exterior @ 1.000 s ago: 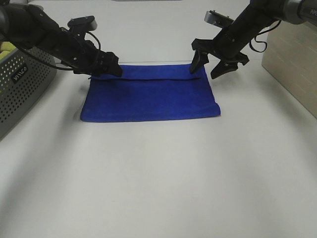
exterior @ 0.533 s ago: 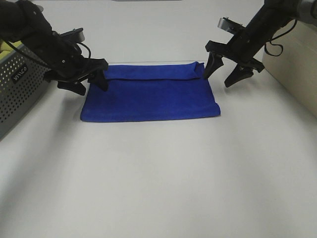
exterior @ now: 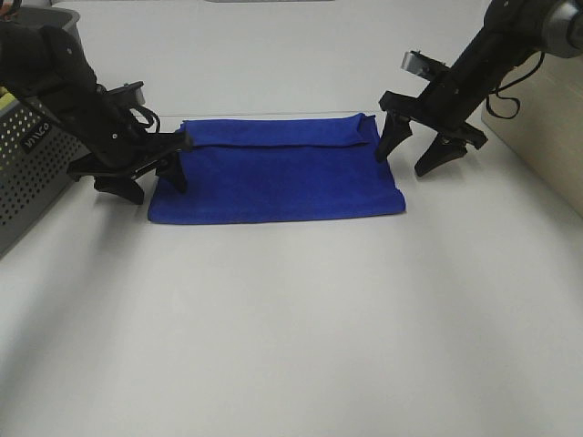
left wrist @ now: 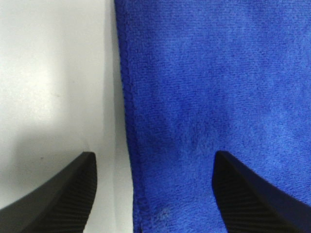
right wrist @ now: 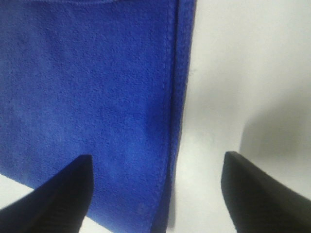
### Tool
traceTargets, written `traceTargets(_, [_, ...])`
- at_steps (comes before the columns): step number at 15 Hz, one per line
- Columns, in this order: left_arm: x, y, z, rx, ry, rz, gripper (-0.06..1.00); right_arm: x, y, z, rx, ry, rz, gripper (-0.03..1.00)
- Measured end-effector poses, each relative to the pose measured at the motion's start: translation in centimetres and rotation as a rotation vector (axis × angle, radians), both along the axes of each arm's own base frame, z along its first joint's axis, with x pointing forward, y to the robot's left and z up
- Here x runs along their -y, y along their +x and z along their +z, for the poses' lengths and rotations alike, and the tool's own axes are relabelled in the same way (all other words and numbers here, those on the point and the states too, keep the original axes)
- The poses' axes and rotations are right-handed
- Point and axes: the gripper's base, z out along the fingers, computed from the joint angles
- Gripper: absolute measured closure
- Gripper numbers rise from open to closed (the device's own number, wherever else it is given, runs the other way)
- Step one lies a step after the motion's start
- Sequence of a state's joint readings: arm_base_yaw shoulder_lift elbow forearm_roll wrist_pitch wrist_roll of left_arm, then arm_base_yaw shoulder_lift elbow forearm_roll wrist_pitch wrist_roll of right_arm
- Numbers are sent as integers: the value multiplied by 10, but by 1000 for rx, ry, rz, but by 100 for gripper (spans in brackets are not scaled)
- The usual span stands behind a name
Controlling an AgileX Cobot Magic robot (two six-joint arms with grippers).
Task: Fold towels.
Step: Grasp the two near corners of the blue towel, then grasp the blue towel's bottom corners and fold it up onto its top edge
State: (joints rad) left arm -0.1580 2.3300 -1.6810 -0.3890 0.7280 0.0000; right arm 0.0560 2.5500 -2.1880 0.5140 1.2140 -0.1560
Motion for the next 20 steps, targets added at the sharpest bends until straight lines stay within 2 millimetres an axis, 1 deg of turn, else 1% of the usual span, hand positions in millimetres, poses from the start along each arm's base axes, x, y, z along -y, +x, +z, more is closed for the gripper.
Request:
traceTargets(1, [0, 0, -1, 4, 1, 2, 30, 0, -2, -3, -11, 4, 3, 27])
traceTargets(3, [0, 2, -4, 11, 0, 10, 30, -4, -11, -17, -68, 47, 13, 27])
traceTargets(6, [5, 4, -7, 22, -14, 17, 30, -11, -17, -23, -97, 135, 21, 28])
traceTargets(7, [9, 4, -9, 30, -21, 10, 31, -15, -17, -24, -92, 134, 27, 31])
traceTargets(9, [22, 4, -9, 42, -42, 0, 38, -32, -18, -25, -72, 123, 51, 38])
traceTargets(10, [26, 3, -10, 42, -46, -3, 46, -37, -18, -26, -59, 111, 44, 45])
traceTargets(11, [26, 3, -11, 38, -47, -5, 57, -38, -17, -27, -60, 97, 20, 57])
traceTargets(12, [25, 3, -12, 32, -45, -4, 72, -32, -16, -30, -66, 62, -11, 81])
traceTargets(13, [23, 2, -12, 34, -26, -25, 89, -31, -16, -30, -70, 57, -19, 89])
traceTargets(14, [23, 2, -12, 38, -20, -35, 91, -28, -16, -31, -76, 55, -23, 96])
traceTargets(17, [22, -3, -8, -1, -6, -73, 91, -28, -21, -29, -112, 57, -5, 97])
traceTargets(18, [22, -6, -7, -21, 1, -89, 91, -28, -27, -28, -130, 54, -4, 97])
traceTargets(20, [27, -18, -1, -58, 11, -124, 91, -25, -45, -16, -151, 46, -5, 97])
